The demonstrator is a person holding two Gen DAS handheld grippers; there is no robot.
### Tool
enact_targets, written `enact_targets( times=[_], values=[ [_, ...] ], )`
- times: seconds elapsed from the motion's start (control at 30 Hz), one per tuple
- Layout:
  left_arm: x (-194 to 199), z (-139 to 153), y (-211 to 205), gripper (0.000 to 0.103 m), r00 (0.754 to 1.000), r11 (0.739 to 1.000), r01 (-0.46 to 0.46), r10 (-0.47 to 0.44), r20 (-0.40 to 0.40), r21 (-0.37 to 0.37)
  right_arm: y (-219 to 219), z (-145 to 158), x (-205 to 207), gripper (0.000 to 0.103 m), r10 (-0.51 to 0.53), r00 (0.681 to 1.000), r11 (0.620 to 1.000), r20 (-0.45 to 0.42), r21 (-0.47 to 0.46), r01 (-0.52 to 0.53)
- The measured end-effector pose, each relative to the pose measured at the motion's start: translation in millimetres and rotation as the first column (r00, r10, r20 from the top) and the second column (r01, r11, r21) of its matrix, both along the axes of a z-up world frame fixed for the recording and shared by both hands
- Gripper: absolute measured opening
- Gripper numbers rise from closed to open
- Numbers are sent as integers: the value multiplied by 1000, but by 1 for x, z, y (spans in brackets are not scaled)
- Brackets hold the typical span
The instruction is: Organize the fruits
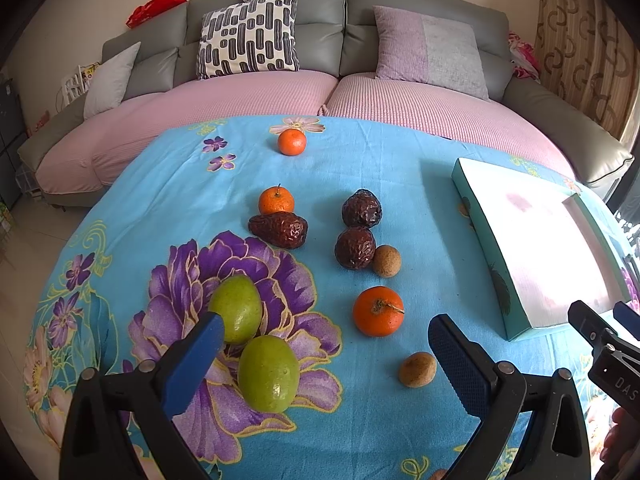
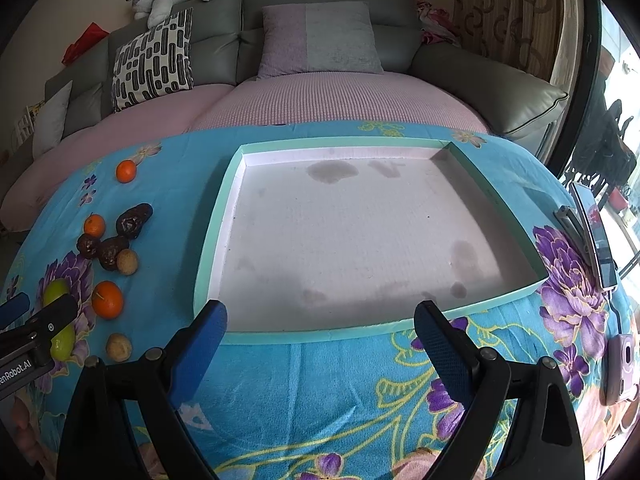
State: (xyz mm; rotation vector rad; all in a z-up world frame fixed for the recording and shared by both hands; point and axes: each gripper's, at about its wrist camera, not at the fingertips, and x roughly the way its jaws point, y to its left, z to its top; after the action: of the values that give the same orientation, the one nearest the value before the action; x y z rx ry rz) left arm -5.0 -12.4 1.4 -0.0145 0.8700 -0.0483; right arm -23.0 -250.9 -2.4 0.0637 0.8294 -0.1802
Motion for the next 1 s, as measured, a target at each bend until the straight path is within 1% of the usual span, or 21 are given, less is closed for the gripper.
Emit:
enact_targets(
  times=[0.33, 0.53, 0.8, 0.87, 0.97, 1.0],
  values=[
    [0, 2, 4, 103, 1000, 1000, -11, 11, -1, -2, 3, 1, 1, 95, 7, 1000, 1000, -2, -1, -7],
    [0, 5, 14, 103, 998, 998, -55, 55, 14, -5, 5, 1, 3, 95, 18, 1000, 1000, -1, 12, -17],
    [-2, 14, 43, 103, 986, 985, -156, 159, 46, -78, 17, 5, 3, 95, 72, 997, 997, 22, 31, -73],
    [-3, 15, 51, 103, 980, 981, -182, 187, 69, -72, 24, 7, 3, 95, 101, 994, 994, 30, 43, -102],
    [-6, 22, 57, 103, 969, 980, -195, 199, 149, -36, 37, 8, 5, 95, 155, 987, 986, 41, 56, -157],
    [-6, 22, 59, 103, 967, 980, -197, 199, 158, -26, 41, 8, 5, 95, 174, 984, 982, 47, 65, -177]
  ],
)
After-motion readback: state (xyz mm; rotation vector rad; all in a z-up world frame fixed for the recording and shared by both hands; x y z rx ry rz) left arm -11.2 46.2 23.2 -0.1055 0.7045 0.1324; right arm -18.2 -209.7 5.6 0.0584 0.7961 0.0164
